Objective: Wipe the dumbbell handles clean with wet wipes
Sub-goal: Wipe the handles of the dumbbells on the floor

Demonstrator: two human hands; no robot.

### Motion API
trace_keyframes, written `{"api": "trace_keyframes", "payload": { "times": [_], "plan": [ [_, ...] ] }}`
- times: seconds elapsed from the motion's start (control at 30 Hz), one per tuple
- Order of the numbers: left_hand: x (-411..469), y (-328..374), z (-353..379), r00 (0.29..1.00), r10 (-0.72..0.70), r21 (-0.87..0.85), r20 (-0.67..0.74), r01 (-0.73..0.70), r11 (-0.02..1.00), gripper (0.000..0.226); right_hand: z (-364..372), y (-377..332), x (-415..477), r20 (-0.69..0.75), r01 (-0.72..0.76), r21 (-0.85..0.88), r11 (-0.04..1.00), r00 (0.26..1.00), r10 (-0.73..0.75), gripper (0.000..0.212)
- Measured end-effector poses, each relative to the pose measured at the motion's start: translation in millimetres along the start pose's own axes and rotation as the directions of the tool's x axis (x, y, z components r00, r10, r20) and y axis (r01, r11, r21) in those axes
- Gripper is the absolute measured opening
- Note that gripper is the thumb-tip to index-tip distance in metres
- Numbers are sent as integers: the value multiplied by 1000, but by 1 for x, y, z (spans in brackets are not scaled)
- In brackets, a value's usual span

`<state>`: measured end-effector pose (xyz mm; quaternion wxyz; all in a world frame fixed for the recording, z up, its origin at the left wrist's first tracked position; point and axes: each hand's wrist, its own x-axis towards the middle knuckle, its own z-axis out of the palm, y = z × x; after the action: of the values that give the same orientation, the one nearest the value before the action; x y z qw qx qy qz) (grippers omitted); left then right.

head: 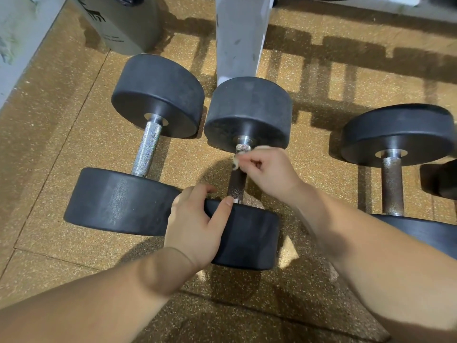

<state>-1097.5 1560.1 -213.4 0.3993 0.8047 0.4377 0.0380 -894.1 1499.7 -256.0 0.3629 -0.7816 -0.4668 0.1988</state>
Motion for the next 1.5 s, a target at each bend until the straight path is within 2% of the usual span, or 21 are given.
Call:
{"api": "trace_keyframes", "payload": {
  "times": [0.07,0.13,0.3,0.37,0.5,0.57,0.63,0.7,0.77,0.83,0.93,1.0,1.07,1.13,1.2,1.23,1.3,1.37,1.4,1.47,1.5],
  "plan": [
    [0,0,1,1000,2,1,3,-2,1000,67,2,0,-19,123,1,79,997,992,-11,17],
    [0,0,1,1000,4,9,3,-4,1000,67,2,2,-18,144,11,92,996,989,-24,17],
    [-1,3,-1,1000,-2,8,3,2,1000,68,9,-3,24,-110,-97,-29,995,989,94,16],
    [0,2,-1,1000,-3,-2,4,3,1000,67,10,-3,19,-115,-100,-52,994,989,93,16],
    [1,0,-1,1000,6,-13,7,-6,1000,64,3,-1,-14,120,122,12,992,985,-122,16],
    [2,-2,-1,1000,4,-11,6,-4,1000,63,-2,1,-11,194,186,-25,982,965,-178,18],
    [1,-1,-1,1000,5,-9,6,-5,1000,64,-2,1,5,114,179,-75,981,979,-170,17],
    [1,1,0,1000,4,0,8,-4,1000,66,2,2,21,-45,55,-80,995,997,-59,16],
    [0,2,1,1000,-1,10,12,1,1000,69,6,2,23,-134,-55,-48,997,990,48,16],
    [0,2,1,1000,-3,8,12,3,1000,70,7,0,7,-61,-32,8,999,998,32,14],
    [1,0,0,1000,-1,2,13,1,1000,69,1,-3,-21,202,102,42,994,973,-109,16],
    [1,0,-1,1000,2,-1,9,-2,1000,68,-1,-1,-16,239,161,-5,987,958,-155,18],
    [1,1,0,1000,-1,-1,11,1,1000,68,2,1,2,105,127,-55,990,987,-121,16],
    [0,2,-1,1000,-7,7,18,7,1000,68,6,-1,19,-70,-61,-32,998,996,59,16],
    [-1,3,-1,1000,-5,11,18,5,1000,69,10,-2,23,-147,-168,-18,986,976,163,17],
    [-1,3,-1,1000,-1,11,18,1,1000,69,10,-2,18,-132,-134,-37,990,983,128,18],
    [-1,3,-1,1000,2,7,17,-2,1000,70,7,-3,-1,43,23,-7,1000,999,-23,14],
    [0,2,-1,1000,-1,5,19,1,1000,71,1,-4,-17,247,118,43,992,961,-125,14],
    [0,3,-1,1000,-1,6,20,1,1000,71,-3,-3,-17,296,149,38,988,943,-153,16],
    [-1,3,-1,1000,0,10,22,0,1000,71,-3,-1,-4,265,185,-43,982,950,-168,13],
    [-1,4,-1,1000,-2,12,23,2,1000,71,-1,0,5,183,163,-81,983,972,-146,13]
  ]
}}
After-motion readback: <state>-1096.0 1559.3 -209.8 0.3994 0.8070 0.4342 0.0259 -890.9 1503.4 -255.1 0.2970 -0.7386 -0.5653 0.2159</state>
